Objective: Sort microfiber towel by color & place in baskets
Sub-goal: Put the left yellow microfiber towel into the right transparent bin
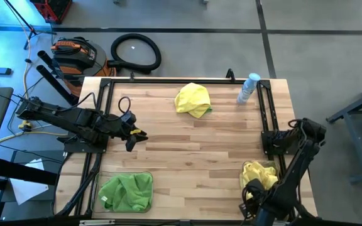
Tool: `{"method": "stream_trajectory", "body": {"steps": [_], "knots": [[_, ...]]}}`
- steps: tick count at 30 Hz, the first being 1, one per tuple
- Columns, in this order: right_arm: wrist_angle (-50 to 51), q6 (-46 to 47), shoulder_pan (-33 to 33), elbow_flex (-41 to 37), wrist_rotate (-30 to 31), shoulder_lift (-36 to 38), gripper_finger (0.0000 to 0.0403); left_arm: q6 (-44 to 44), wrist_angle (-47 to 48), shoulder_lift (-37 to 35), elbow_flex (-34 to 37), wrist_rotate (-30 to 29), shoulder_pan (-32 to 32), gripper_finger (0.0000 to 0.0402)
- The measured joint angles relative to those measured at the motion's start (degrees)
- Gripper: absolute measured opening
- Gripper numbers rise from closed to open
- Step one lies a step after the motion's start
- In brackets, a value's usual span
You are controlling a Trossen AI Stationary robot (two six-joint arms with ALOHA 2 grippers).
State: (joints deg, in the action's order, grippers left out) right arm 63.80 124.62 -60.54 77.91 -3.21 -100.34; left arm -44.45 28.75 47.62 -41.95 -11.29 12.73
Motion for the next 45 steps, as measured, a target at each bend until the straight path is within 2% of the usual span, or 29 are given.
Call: {"method": "stream_trajectory", "body": {"steps": [13, 20, 30, 38, 45], "knots": [[0.3, 0.3, -0.5, 0.0, 1.6, 6.6, 0.0154, -1.5, 0.0, 0.0, 0.0, 0.0, 0.1, 0.0113], [0.3, 4.8, -2.7, 0.0, 1.5, 9.5, 0.0154, -1.9, 0.0, 0.0, 0.0, 0.0, 0.1, 0.0113], [1.8, 4.1, -2.9, 0.0, 1.7, 10.0, 0.0154, -1.9, 0.0, 0.0, 0.0, 0.0, 0.0, 0.0113], [4.4, 2.4, -1.6, 0.0, 6.7, 10.0, 0.0154, -1.9, 0.0, 0.0, 0.0, 0.0, 0.0, 0.0113], [7.2, 1.4, -0.8, 0.0, 6.6, 10.0, 0.0154, -1.9, 0.0, 0.0, 0.0, 0.0, 0.0, 0.0113]]}}
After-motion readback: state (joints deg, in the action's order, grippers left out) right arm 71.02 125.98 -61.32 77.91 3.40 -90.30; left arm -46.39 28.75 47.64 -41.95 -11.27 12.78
